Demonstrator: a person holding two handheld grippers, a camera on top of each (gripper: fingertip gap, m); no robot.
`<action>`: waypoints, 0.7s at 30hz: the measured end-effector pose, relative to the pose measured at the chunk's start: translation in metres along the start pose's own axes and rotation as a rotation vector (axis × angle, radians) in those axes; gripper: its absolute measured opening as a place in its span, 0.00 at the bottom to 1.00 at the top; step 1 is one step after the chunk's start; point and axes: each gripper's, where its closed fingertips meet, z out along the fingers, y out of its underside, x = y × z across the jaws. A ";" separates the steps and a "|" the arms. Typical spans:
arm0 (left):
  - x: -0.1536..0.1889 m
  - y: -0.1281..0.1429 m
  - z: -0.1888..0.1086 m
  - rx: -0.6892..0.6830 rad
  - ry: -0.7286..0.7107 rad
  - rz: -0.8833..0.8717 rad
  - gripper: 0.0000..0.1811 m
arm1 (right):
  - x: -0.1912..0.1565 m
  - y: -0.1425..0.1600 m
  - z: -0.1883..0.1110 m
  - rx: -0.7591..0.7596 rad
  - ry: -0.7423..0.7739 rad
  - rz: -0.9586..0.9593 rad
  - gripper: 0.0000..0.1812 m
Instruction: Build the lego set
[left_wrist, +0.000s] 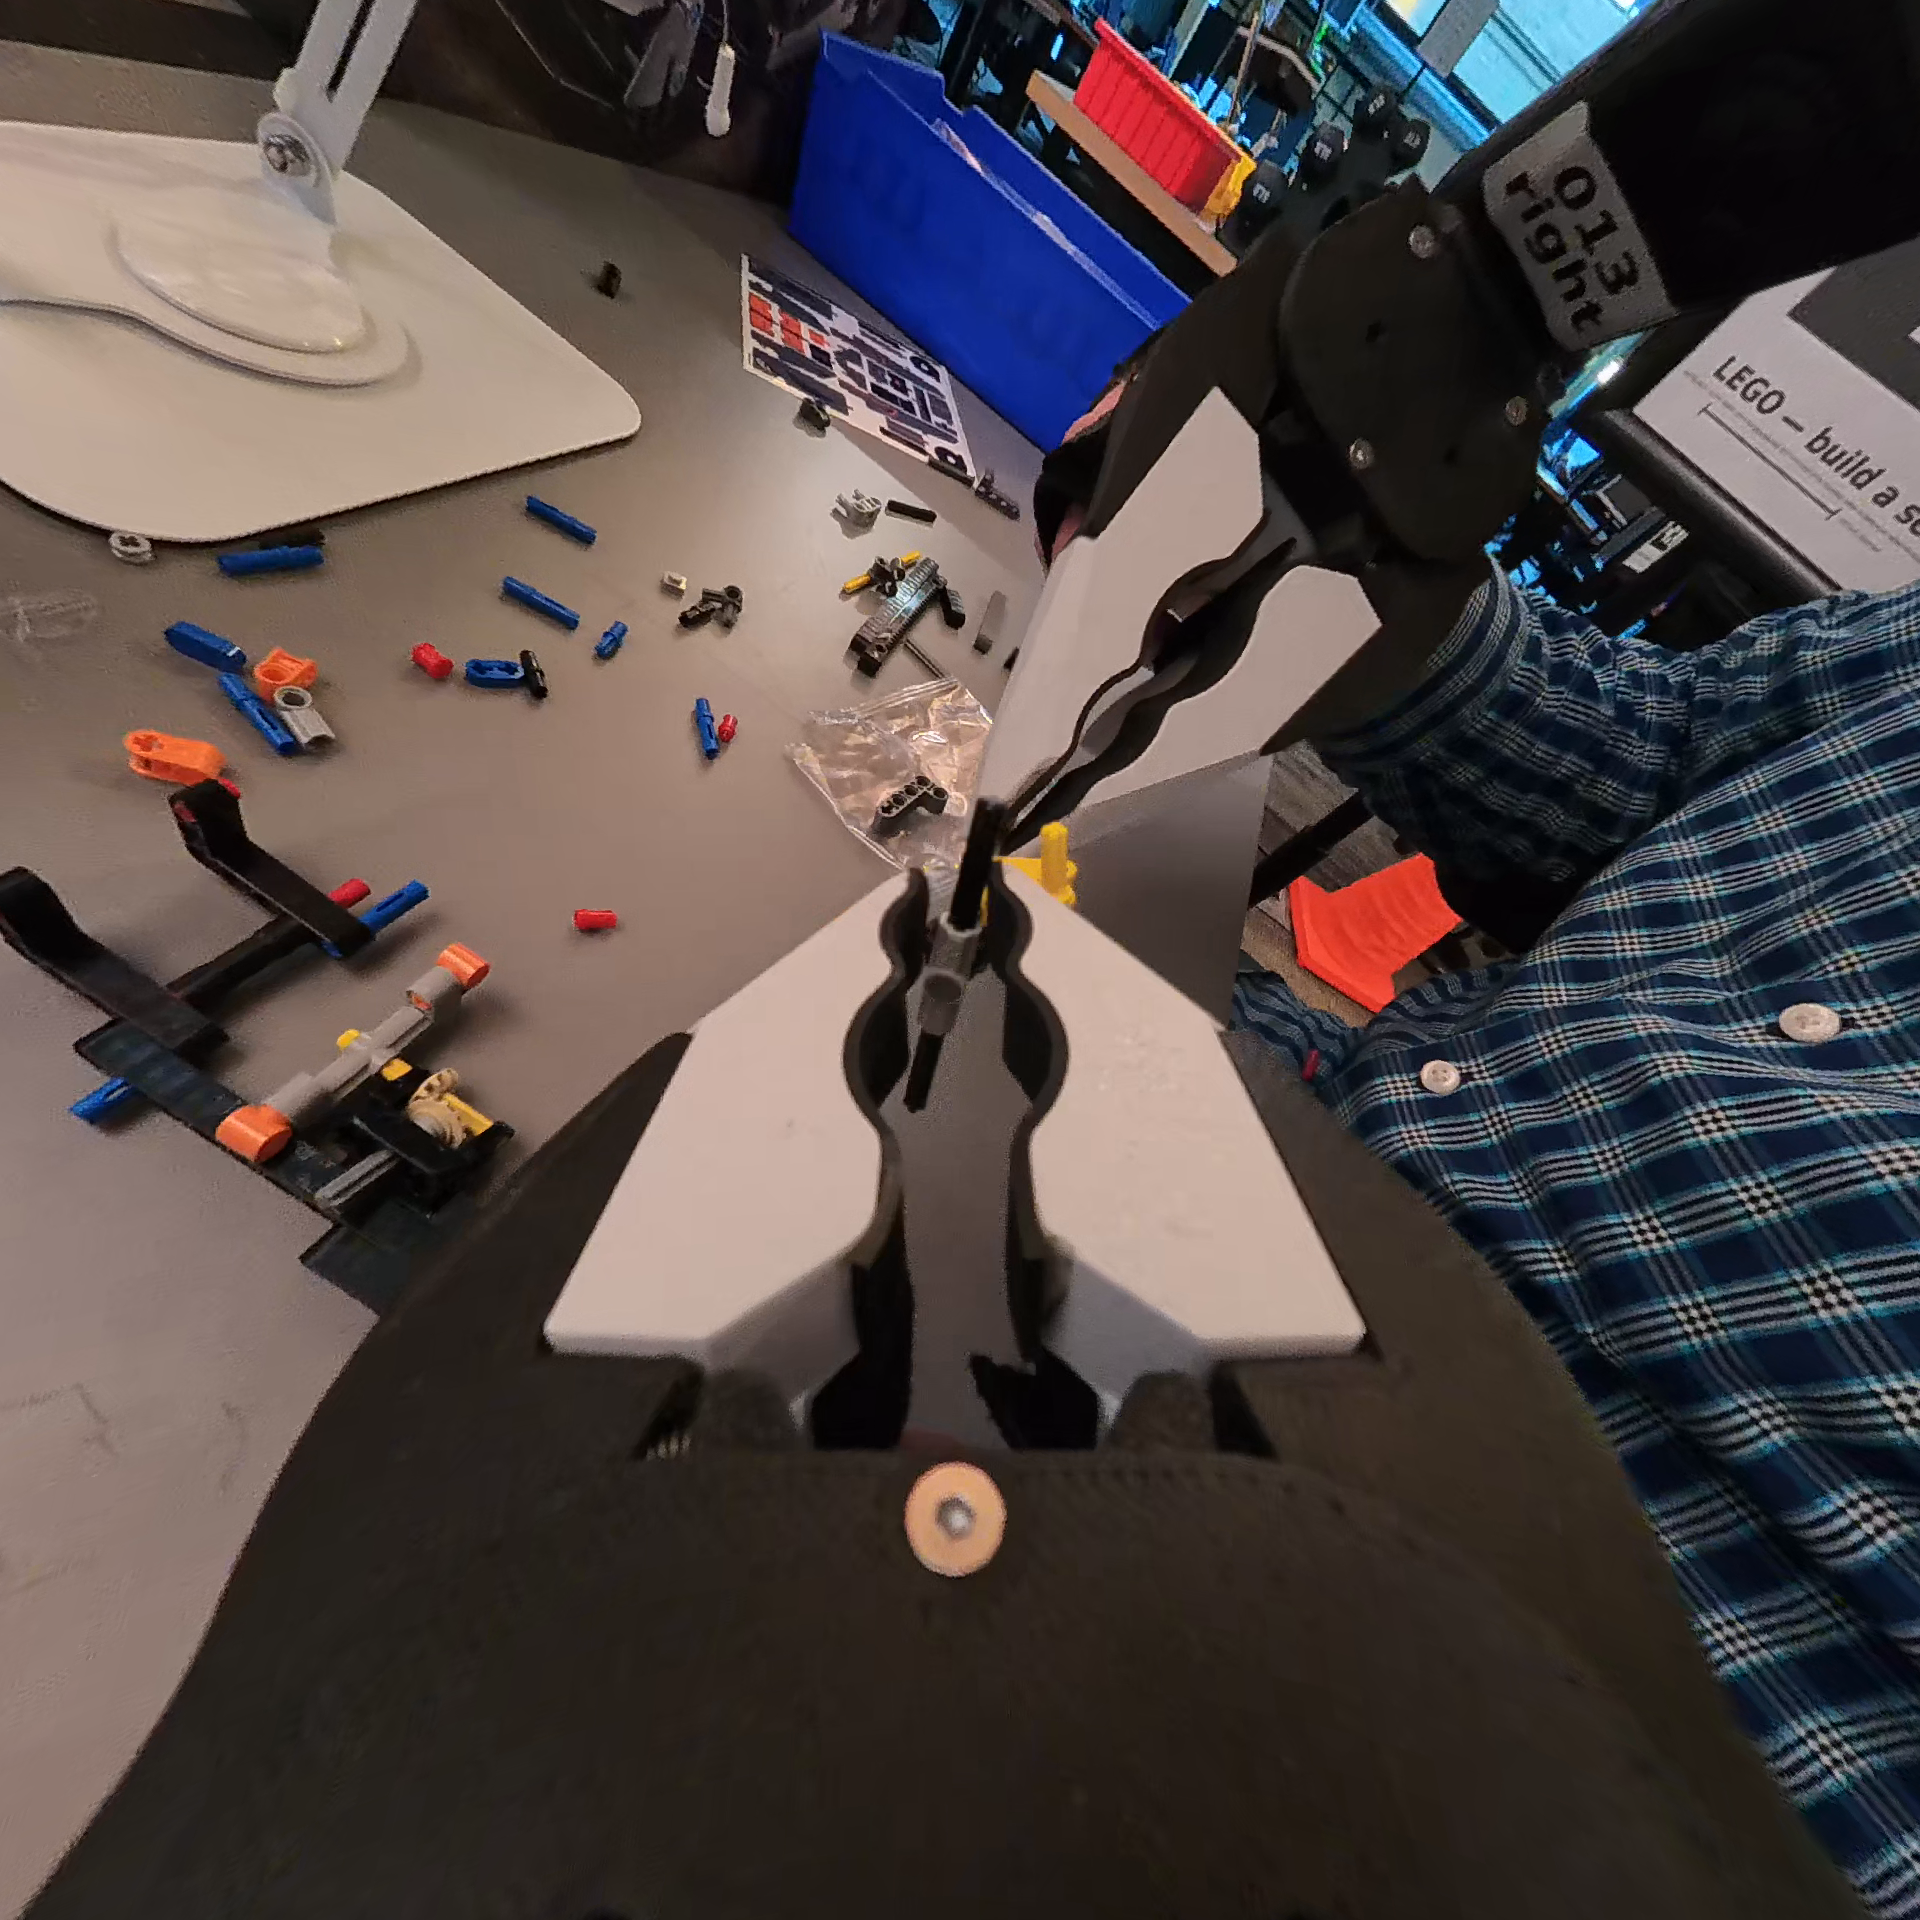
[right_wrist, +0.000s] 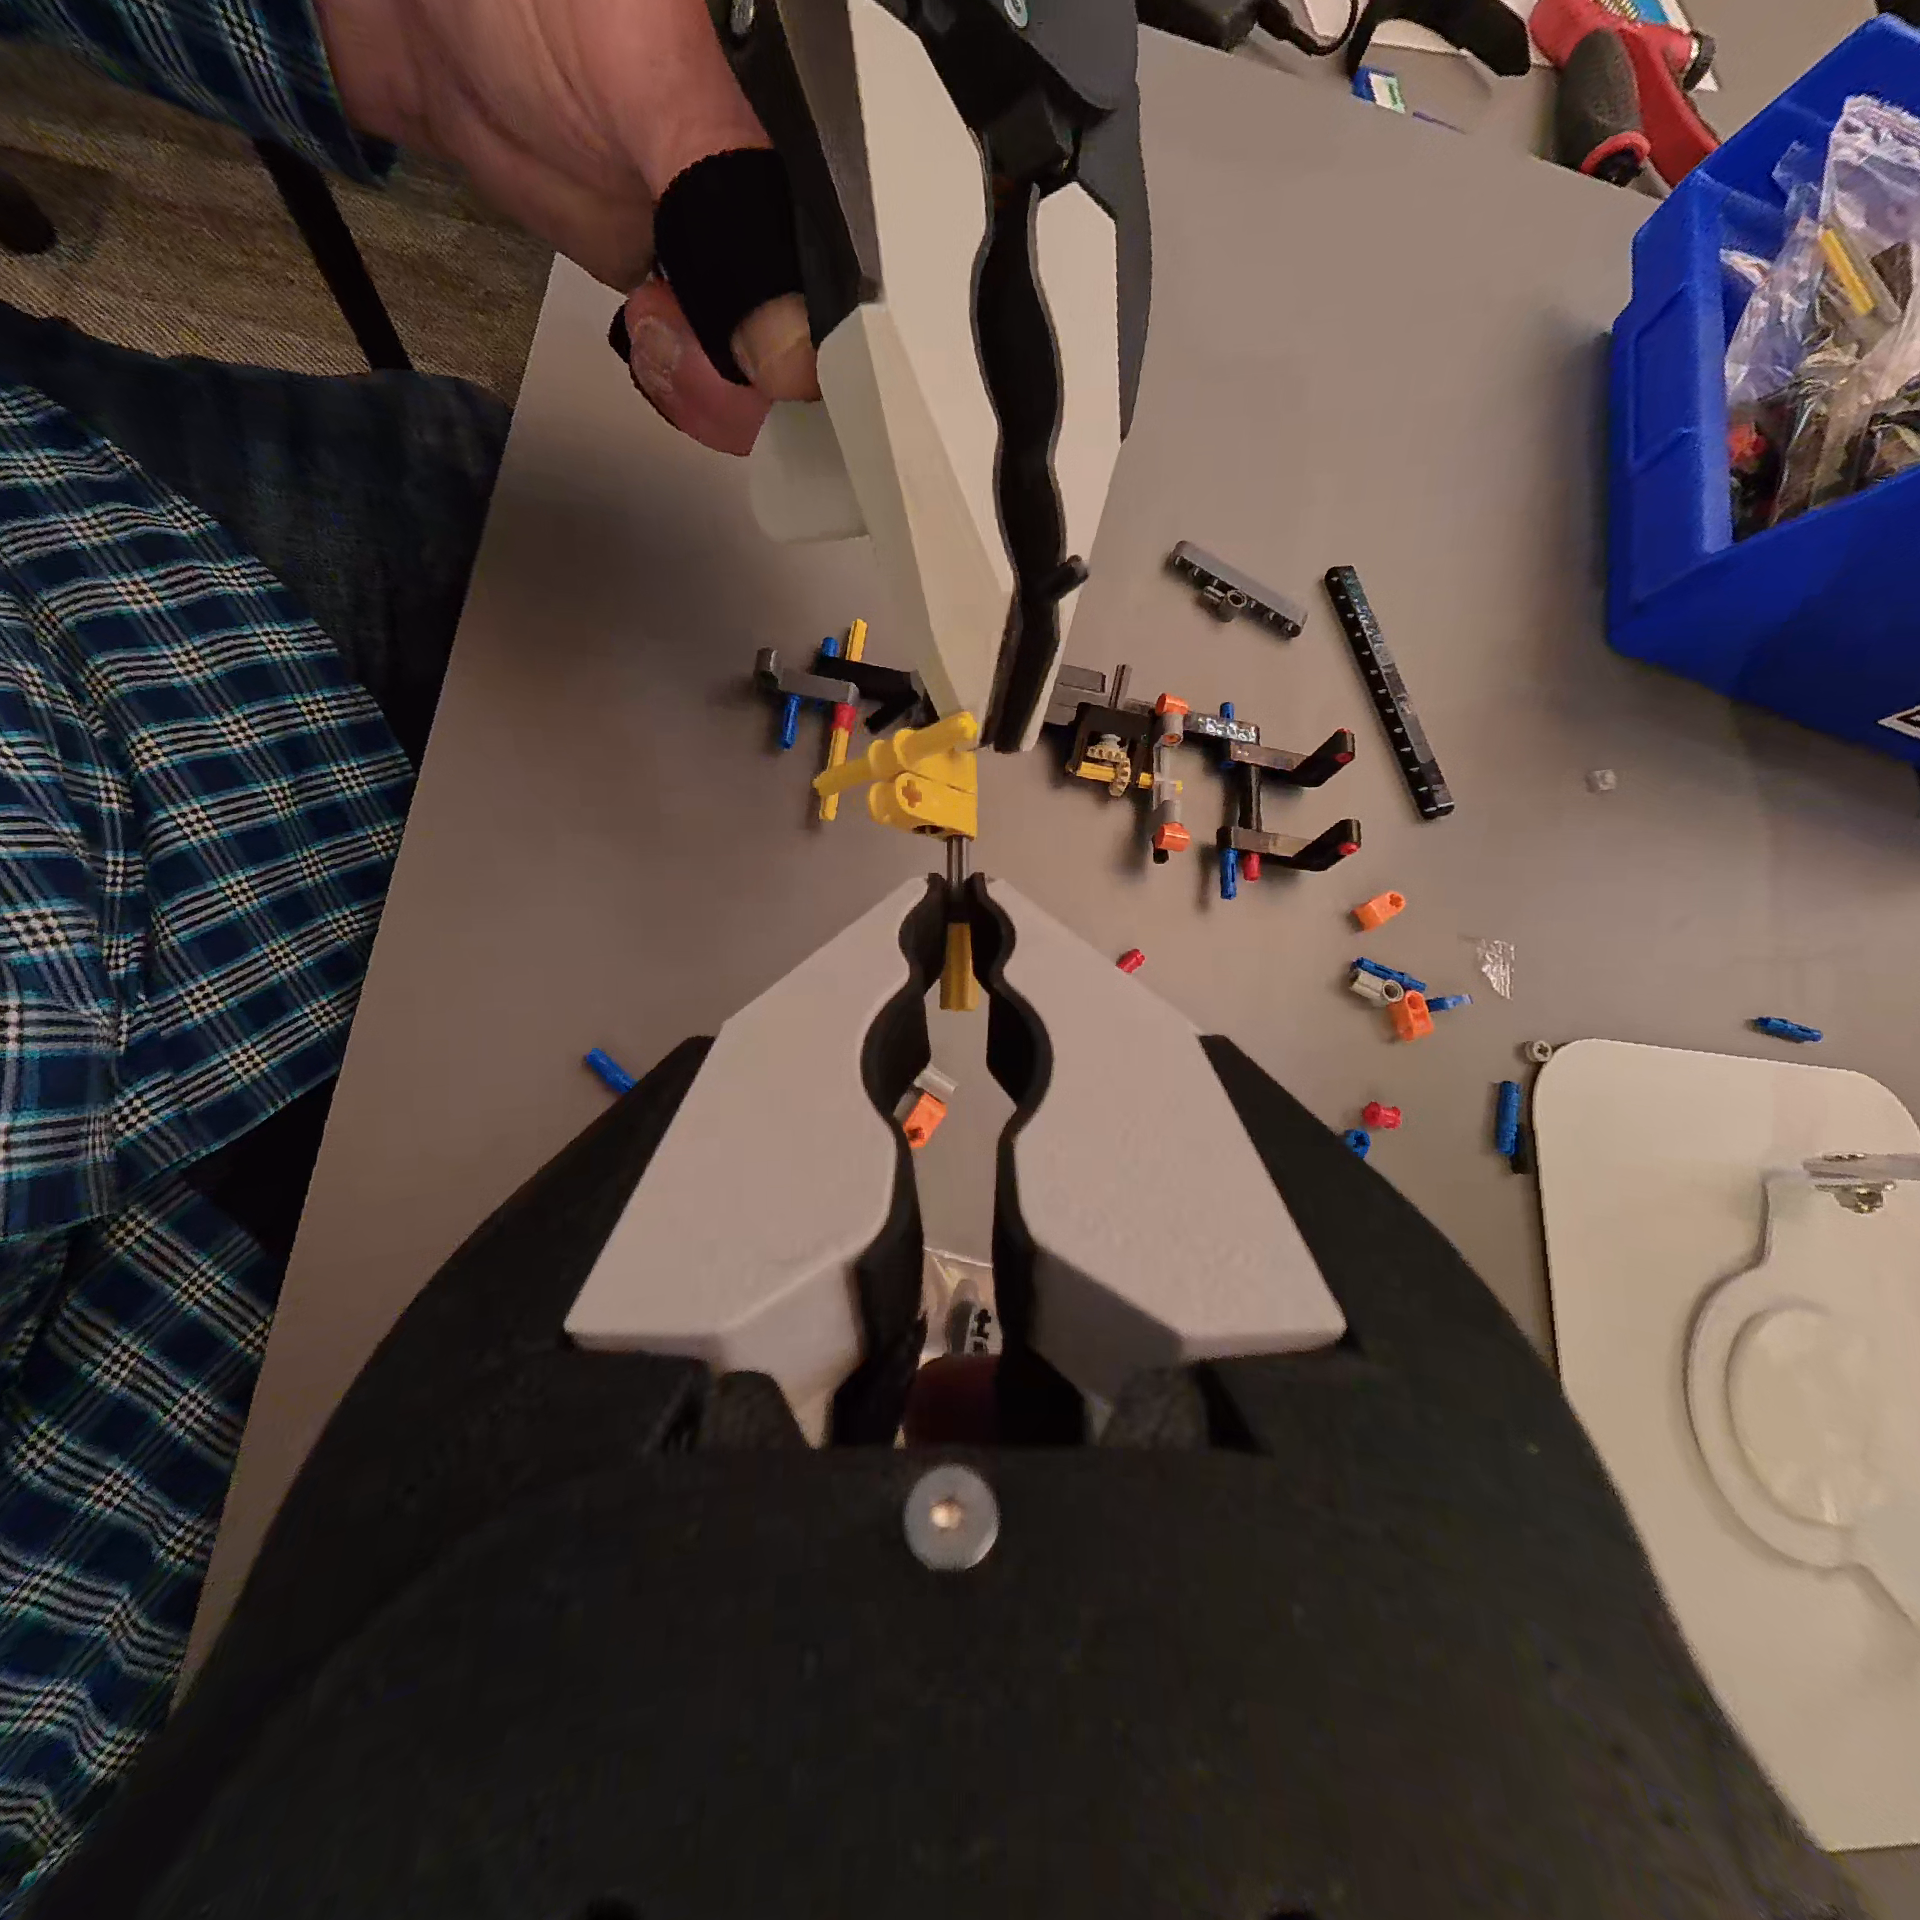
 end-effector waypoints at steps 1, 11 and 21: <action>-0.001 -0.001 -0.001 0.009 -0.003 -0.003 0.06 | 0.001 0.000 -0.001 0.006 -0.001 0.006 0.01; -0.003 -0.006 -0.004 0.029 -0.016 -0.016 0.15 | 0.002 -0.004 -0.010 0.062 -0.025 0.019 0.01; 0.012 -0.007 -0.001 0.028 0.064 -0.036 0.15 | -0.004 -0.009 -0.018 0.083 -0.071 -0.046 0.01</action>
